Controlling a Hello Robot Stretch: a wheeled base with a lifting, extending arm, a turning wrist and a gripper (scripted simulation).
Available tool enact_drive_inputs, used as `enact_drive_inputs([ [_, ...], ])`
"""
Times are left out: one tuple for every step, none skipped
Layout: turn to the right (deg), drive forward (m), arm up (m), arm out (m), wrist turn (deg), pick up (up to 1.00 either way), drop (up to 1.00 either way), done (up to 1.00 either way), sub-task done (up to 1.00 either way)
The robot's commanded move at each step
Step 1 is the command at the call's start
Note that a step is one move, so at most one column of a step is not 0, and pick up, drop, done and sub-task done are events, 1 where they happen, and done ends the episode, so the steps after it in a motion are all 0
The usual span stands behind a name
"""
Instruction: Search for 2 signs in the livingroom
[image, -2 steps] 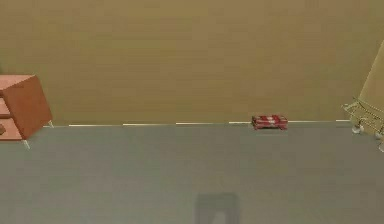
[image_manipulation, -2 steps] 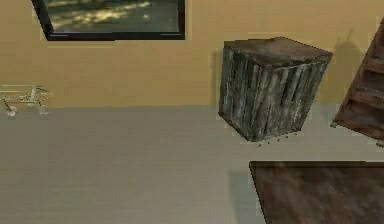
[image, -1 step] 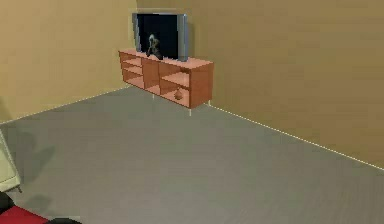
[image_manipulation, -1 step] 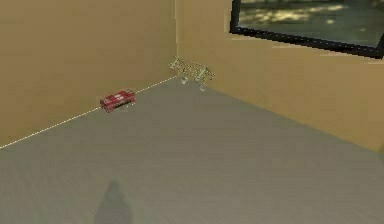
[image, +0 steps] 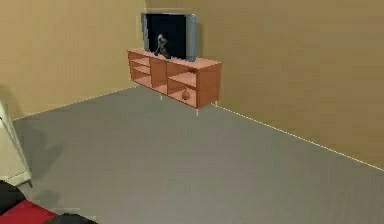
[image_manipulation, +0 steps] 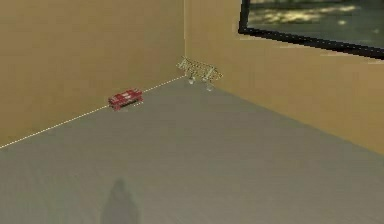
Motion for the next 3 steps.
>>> enact_drive_inputs([
  [9.0, 0.0, 0.0, 0.0, 0.0, 0.0, 0.0, 0.0, 0.0],
  [0.0, 0.95, 0.0, 0.0, 0.0, 0.0, 0.0, 0.0, 0.0],
  [-39.0, 0.0, 0.0, 0.0, 0.0, 0.0, 0.0, 0.0, 0.0],
])
